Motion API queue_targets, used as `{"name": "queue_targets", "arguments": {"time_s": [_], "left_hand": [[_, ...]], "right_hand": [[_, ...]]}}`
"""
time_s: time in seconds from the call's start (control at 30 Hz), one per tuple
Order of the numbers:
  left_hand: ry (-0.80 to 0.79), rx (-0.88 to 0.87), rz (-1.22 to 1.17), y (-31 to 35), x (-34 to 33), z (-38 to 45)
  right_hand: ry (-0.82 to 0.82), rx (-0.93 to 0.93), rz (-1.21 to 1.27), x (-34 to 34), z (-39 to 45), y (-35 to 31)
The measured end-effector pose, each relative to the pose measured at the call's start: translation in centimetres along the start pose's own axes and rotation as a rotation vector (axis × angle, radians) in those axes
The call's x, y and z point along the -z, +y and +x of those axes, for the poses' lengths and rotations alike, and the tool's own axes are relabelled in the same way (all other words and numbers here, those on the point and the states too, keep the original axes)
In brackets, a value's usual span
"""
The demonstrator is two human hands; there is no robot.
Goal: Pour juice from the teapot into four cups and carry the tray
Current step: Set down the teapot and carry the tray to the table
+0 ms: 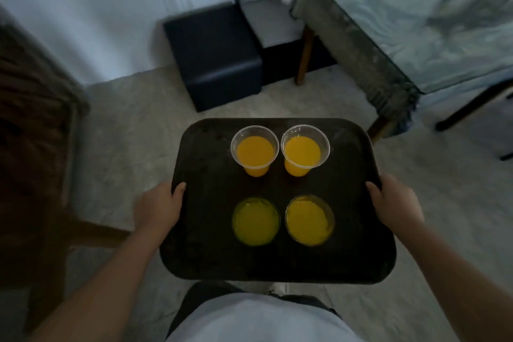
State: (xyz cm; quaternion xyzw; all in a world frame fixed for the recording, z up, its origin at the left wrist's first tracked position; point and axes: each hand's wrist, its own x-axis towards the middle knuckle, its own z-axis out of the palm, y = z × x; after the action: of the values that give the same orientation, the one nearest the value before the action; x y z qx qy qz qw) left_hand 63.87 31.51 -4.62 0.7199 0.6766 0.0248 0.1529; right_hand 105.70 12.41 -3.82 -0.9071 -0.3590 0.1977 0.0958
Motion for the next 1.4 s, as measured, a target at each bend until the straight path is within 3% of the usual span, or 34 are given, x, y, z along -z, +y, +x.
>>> {"name": "queue_targets", "arguments": {"time_s": [0.43,0.77,1.1,1.4], "left_hand": [[-0.172,-0.482,0.007,24.2,-4.9,7.8],[-0.267,-0.853,0.057,42.7,-8.8,13.6],[-0.331,-1.022,0.099,57.7,-11.4,15.4],[-0.307,-1.003,0.152,68.6,-14.9,14.4]], "right_hand": [[0.144,-0.479,0.108,5.4,-0.1,15.3],[0.289,-0.814,0.205,8.9,0.0,20.5],[0.405,-0.993,0.234,11.4,2.5,23.8],[0.414,-0.985,0.29,14.4,8.2,31.9]]}}
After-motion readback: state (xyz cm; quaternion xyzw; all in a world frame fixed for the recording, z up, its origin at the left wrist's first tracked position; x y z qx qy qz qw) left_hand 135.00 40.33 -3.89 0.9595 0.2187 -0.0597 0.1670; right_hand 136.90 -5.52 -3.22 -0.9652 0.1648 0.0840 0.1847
